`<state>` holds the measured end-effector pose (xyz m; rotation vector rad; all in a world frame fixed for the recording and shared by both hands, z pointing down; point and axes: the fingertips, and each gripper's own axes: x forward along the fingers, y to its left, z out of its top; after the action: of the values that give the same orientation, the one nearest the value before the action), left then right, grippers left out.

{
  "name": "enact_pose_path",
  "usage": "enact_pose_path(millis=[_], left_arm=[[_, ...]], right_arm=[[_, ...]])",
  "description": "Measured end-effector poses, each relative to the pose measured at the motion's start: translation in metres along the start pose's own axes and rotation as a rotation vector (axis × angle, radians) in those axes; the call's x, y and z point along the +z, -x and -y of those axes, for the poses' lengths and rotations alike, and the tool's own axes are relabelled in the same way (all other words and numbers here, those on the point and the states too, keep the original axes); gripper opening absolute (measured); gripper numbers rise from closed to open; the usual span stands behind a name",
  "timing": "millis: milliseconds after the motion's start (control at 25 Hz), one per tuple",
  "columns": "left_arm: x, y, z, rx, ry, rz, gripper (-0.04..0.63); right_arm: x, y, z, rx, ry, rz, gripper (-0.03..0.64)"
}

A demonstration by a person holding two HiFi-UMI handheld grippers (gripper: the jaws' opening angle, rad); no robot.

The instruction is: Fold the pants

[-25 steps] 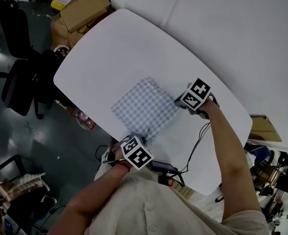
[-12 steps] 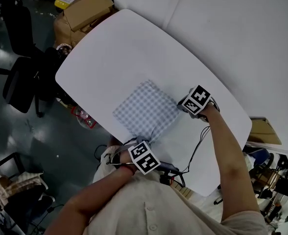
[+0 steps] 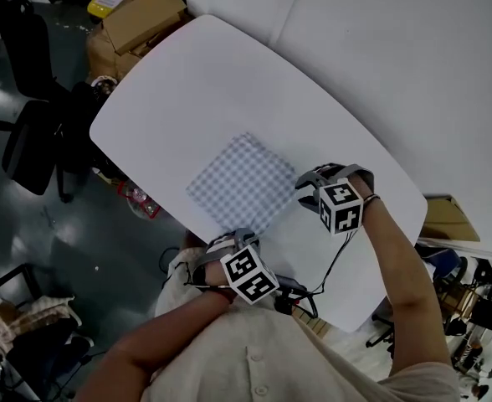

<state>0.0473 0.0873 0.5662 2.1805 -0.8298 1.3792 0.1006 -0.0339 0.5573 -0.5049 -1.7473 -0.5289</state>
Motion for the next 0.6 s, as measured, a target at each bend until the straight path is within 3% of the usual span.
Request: enact_pose_path(millis=[200, 360, 480, 600], left_arm=[[-0.009, -0.01, -0.005, 0.061, 0.033, -0.053, 0.066], [-0.012, -0.002, -0.005, 0.094, 0.11, -0.008, 0.066], [-0.015, -0.005, -0.003, 0.059, 0.202, 0.019, 0.069], [-0.022, -0.01, 0.0, 0.057, 0.228, 0.002, 0.091]], right_arm=[[0.024, -0.012, -0.014, -0.022, 0.235, -0.029, 0.118], [0.061, -0.014, -0.02, -0.005, 0.312, 0.021, 0.095], [0.088, -0.019, -0.027, 0.021, 0.367, 0.046, 0.094], [0.101, -0.026, -0.042, 0.052, 0.411, 0.029, 0.094]])
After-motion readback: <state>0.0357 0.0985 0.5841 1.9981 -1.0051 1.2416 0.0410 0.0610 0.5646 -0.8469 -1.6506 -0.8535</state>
